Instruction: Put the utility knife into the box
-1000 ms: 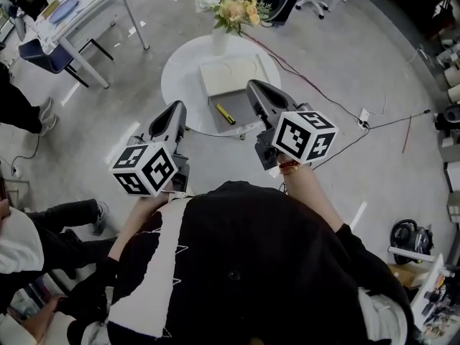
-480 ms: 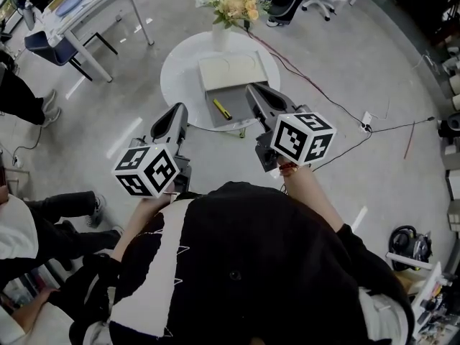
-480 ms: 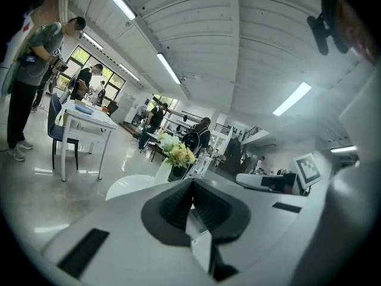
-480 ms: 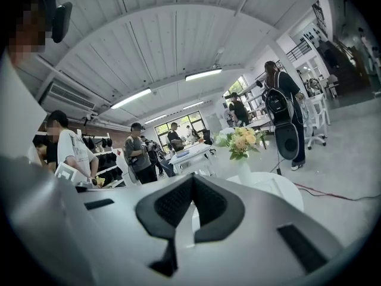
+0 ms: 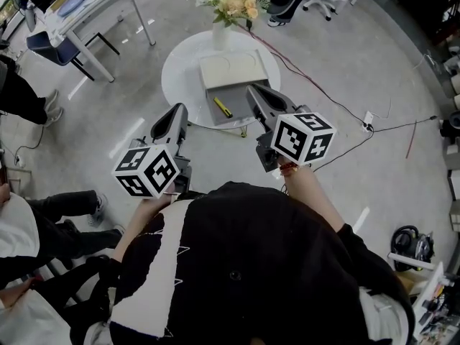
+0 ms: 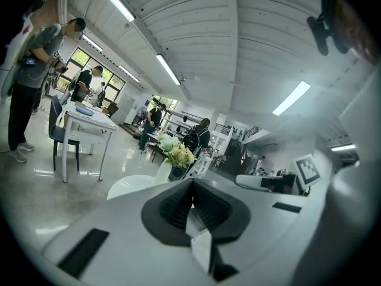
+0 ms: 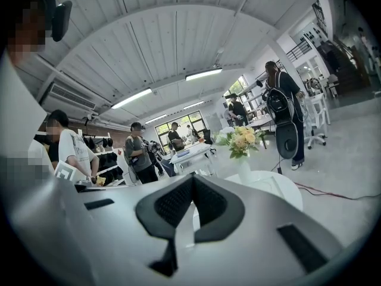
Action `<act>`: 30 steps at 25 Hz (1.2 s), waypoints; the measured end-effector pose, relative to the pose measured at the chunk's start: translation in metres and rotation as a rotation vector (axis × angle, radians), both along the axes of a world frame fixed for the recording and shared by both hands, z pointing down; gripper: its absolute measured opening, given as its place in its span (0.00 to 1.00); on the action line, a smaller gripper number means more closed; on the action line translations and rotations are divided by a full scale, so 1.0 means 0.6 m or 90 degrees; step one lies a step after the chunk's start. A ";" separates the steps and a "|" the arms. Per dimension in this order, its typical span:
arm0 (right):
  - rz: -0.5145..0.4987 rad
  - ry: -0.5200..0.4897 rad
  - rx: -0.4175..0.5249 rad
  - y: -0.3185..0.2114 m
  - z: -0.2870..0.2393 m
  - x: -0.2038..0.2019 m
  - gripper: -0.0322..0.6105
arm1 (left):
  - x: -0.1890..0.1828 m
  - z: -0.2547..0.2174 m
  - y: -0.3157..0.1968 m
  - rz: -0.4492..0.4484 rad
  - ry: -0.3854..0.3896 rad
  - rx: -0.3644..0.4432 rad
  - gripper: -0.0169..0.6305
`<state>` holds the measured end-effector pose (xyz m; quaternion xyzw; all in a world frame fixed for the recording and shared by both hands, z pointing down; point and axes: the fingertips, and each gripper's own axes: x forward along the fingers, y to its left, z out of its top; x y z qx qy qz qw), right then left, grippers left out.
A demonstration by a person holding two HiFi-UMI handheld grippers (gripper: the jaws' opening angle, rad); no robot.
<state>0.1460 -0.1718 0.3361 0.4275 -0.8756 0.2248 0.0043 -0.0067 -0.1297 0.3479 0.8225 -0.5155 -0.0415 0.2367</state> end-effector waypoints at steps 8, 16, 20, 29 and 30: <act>0.002 0.002 -0.003 0.013 0.004 -0.003 0.06 | -0.004 0.002 0.010 -0.001 0.000 0.000 0.04; 0.000 0.005 -0.003 0.021 0.004 0.000 0.06 | -0.002 0.002 0.019 -0.001 0.002 0.000 0.04; -0.003 0.006 -0.002 0.026 0.005 -0.001 0.06 | 0.000 0.003 0.024 -0.001 0.000 0.000 0.04; -0.009 0.006 -0.001 0.029 0.003 0.000 0.06 | 0.002 -0.001 0.029 -0.002 -0.004 0.002 0.04; -0.009 0.006 -0.001 0.028 0.003 -0.001 0.06 | 0.002 -0.001 0.028 -0.002 -0.004 0.003 0.04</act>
